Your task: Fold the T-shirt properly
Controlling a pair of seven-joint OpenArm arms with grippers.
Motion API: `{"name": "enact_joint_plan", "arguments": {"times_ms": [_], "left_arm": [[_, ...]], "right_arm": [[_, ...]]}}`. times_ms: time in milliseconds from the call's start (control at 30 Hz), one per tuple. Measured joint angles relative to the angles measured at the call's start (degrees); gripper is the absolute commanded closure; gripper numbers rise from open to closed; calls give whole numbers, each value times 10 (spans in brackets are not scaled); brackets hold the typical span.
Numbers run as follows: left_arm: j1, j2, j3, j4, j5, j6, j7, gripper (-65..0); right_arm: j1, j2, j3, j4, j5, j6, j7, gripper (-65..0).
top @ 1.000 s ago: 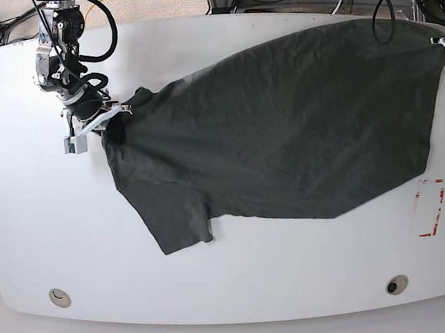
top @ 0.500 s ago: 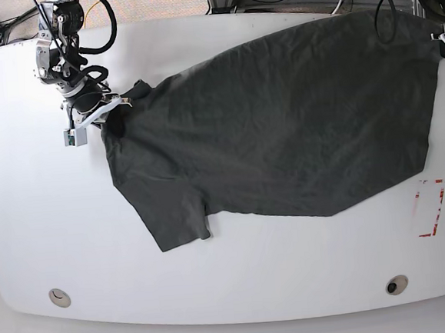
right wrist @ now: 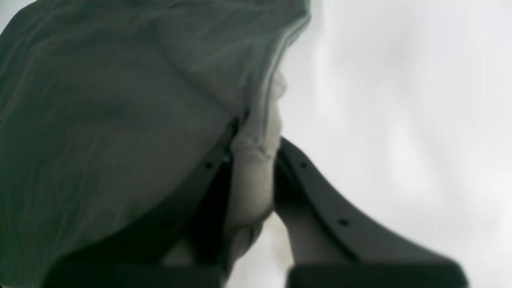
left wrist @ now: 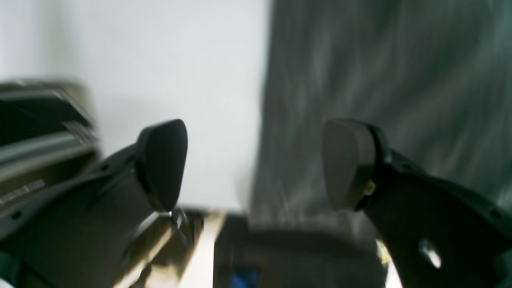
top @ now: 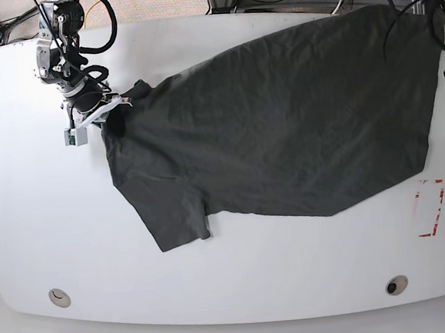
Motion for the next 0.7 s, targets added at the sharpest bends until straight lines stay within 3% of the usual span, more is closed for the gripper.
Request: {"name": "enact_joint_plan", "arguments": {"times_ms": [167,467,700], "left_arm": [[-106,-2,38,-106,49,10,-40,-486],[-224,-1,161,-343,107,12,-207,-486],[-293,-1,235,-502,128,17,-299,-486]], "right_arm": [[3,1,-1,0,0,0,-1,0],[13,0,-2,-1,0,0,-3,0],[21,-1,-2,0,0,0,-2,0]]}}
